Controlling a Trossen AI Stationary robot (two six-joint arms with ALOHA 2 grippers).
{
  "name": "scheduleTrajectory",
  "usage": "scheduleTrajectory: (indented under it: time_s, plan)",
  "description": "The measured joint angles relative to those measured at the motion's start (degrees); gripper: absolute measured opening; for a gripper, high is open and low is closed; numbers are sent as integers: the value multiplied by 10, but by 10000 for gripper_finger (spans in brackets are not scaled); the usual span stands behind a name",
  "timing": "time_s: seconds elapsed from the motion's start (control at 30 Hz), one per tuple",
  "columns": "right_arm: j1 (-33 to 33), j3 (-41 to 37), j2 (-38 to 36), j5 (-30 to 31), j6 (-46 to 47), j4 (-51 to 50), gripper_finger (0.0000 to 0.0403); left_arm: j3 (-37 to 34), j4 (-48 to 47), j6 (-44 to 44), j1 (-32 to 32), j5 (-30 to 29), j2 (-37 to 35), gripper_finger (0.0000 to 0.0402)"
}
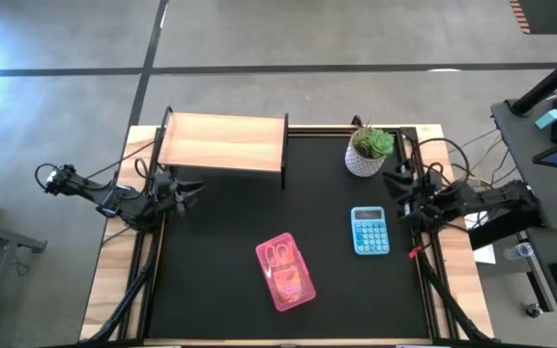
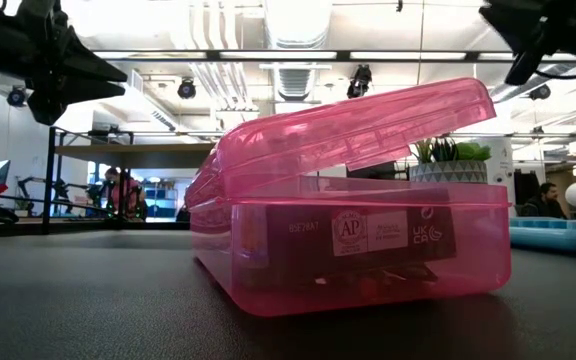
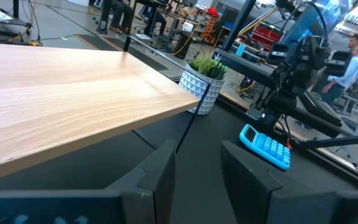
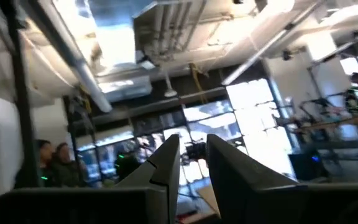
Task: Pack school essentials
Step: Return to Home Position
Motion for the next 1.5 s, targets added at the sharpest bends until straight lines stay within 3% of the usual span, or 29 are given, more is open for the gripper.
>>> scheduleTrajectory:
  time_s: [0.23,0.43,0.8,1.5]
  plan:
    - [-35,0,-16,2,21,-2,70,0,0,0,0,0,0,111]
    - [-35,0,-14,0,-6,-5,70,0,0,0,0,0,0,111]
    - [-35,0,-14,0,69,-5,70,0,0,0,0,0,0,111]
    - [-35,0,-14,0,68,-5,70,0,0,0,0,0,0,111]
